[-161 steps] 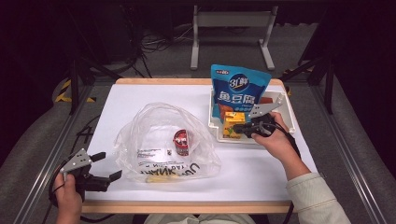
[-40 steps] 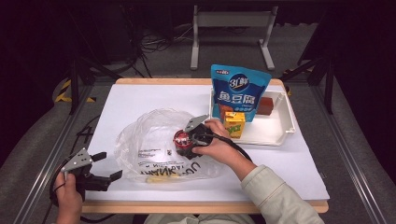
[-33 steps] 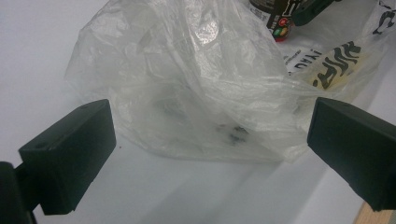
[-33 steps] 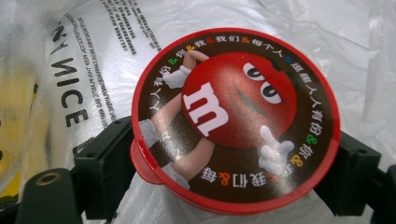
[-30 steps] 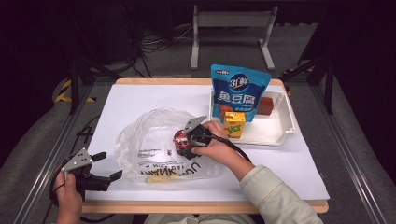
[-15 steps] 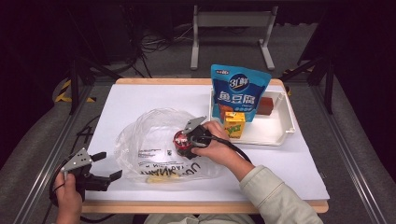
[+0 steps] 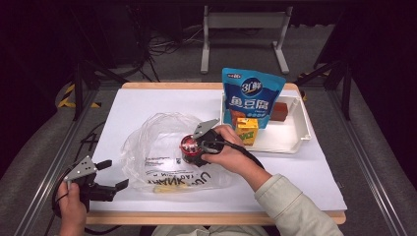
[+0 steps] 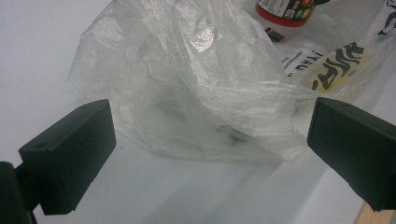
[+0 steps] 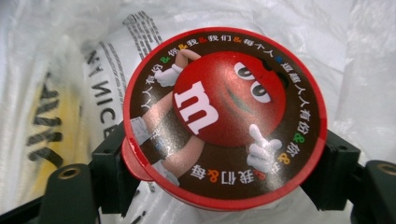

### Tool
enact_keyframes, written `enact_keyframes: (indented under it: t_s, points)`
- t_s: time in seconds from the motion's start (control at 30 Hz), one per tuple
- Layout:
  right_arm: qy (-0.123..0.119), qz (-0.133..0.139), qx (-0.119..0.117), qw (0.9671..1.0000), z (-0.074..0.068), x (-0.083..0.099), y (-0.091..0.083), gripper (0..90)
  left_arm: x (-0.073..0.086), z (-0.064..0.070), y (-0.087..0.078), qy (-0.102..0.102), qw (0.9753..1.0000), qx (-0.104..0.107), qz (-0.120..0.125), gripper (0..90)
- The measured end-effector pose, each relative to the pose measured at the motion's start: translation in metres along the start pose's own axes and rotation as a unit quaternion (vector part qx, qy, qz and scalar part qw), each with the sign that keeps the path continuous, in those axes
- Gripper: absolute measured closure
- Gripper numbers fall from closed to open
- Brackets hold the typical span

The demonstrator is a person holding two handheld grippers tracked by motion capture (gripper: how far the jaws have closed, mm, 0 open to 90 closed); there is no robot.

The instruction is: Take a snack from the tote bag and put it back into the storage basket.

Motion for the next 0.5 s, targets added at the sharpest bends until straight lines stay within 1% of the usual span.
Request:
enact_keyframes:
  t_s: [0.2,0.33,0.47,0.5]
  points:
    - [-0.005,0.009,-0.002,0.9999,-0.006,-0.009,-0.009,25.7,0.0,0.0,0.0,0.0,1.0,-0.001,0.001,1.5]
    - [-0.014,0.014,0.0,0.9998,-0.008,-0.016,-0.016,25.8,0.0,0.0,0.0,0.0,1.0,0.0,0.0,1.5]
    - [-0.013,0.022,0.0,0.9997,-0.01,-0.022,-0.024,25.8,0.0,0.0,0.0,0.0,1.0,-0.001,0.0,1.6]
    - [-0.013,0.022,0.0,0.9997,-0.01,-0.022,-0.024,25.8,0.0,0.0,0.0,0.0,1.0,-0.001,0.0,1.5]
Point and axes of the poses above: each handheld gripper's, and its own axes: y roughly forward along the jaws, x roughly out of its underside, z roughly to its right, the point moved 7 cm from there along y, roughly forward along the jaws, and after that the axes turned 9 degrees about -x, right-handed, at the moved point
